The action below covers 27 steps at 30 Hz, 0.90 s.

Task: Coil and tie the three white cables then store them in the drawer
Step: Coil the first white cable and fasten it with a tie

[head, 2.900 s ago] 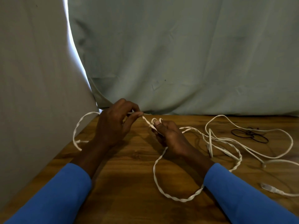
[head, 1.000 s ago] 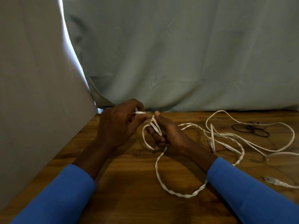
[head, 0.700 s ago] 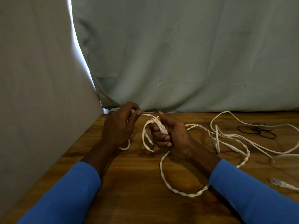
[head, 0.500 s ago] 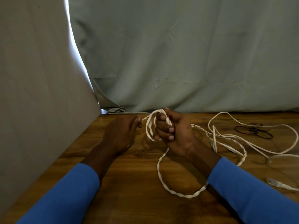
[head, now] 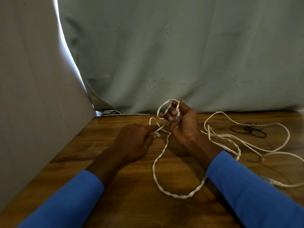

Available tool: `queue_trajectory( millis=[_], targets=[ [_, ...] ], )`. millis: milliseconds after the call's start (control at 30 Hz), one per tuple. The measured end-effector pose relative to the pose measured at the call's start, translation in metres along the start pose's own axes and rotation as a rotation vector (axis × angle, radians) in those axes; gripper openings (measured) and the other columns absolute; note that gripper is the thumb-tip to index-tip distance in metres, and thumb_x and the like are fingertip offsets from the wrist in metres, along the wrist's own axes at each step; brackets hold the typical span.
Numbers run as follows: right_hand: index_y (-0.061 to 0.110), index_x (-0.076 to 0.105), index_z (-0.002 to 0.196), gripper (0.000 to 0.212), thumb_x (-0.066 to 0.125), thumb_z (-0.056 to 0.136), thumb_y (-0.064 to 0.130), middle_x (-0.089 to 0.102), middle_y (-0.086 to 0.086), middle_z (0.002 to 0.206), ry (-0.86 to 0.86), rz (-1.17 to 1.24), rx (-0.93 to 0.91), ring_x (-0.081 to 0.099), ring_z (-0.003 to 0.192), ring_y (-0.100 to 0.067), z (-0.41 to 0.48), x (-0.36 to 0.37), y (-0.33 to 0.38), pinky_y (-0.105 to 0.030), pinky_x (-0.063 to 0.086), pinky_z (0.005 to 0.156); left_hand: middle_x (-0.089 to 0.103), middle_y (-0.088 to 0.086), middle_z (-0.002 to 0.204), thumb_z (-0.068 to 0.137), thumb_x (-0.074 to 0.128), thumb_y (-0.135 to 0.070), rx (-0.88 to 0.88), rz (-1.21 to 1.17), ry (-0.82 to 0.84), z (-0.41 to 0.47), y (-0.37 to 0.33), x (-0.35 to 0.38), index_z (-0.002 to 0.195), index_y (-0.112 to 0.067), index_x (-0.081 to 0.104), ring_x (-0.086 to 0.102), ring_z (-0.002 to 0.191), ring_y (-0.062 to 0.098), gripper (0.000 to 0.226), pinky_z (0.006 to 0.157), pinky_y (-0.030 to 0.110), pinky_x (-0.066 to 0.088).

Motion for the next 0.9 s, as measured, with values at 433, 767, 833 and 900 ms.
queue_trajectory(
  millis=[433, 767, 833, 900],
  targets=[
    [0.006, 0.053, 0.115, 0.027, 0.035, 0.113, 0.025, 0.055, 0.0, 0.075, -0.087, -0.918, -0.405, 0.053, 0.065, -0.005, -0.005, -0.011, 0.015, -0.022, 0.049, 0.065, 0.039, -0.02, 0.052, 0.084, 0.05, -0.053, 0.065, -0.061, -0.188, -0.002, -0.008, -0.026, 0.09, -0.031, 0.075, 0.039, 0.051, -0.003, 0.034, 0.057, 0.02, 0.025],
    [0.015, 0.056, 0.103, 0.027, 0.037, 0.112, 0.033, 0.061, -0.002, 0.086, 0.147, -1.374, -0.496, 0.061, 0.078, -0.014, -0.01, -0.002, -0.006, -0.03, 0.05, 0.069, 0.069, -0.012, 0.07, 0.098, 0.061, -0.036, 0.167, -0.124, -0.287, -0.006, -0.001, -0.044, 0.103, -0.028, 0.078, 0.058, 0.059, 0.005, 0.02, 0.058, 0.021, 0.035],
    [0.019, 0.057, 0.103, 0.029, 0.037, 0.112, 0.037, 0.063, -0.001, 0.089, 0.189, -1.393, -0.41, 0.063, 0.082, -0.014, -0.011, -0.003, -0.013, -0.033, 0.052, 0.074, 0.073, -0.009, 0.078, 0.098, 0.062, -0.033, 0.2, -0.073, -0.334, -0.007, -0.003, -0.048, 0.105, -0.024, 0.078, 0.06, 0.063, 0.008, 0.02, 0.061, 0.022, 0.036],
    [0.02, 0.06, 0.096, 0.043, 0.033, 0.109, 0.052, 0.063, -0.003, 0.085, 0.211, -1.351, -0.305, 0.062, 0.08, -0.015, -0.013, -0.004, -0.018, -0.034, 0.05, 0.075, 0.077, -0.004, 0.085, 0.1, 0.057, -0.035, 0.208, -0.021, -0.377, -0.008, -0.002, -0.05, 0.107, -0.022, 0.078, 0.066, 0.069, 0.015, 0.026, 0.068, 0.027, 0.041]
  ],
)
Point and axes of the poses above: each hand's wrist, its own z-axis towards the middle knuckle, its own x-axis out of the palm, y = z × x, the point moved 6 cm from there along z, towards the middle knuckle
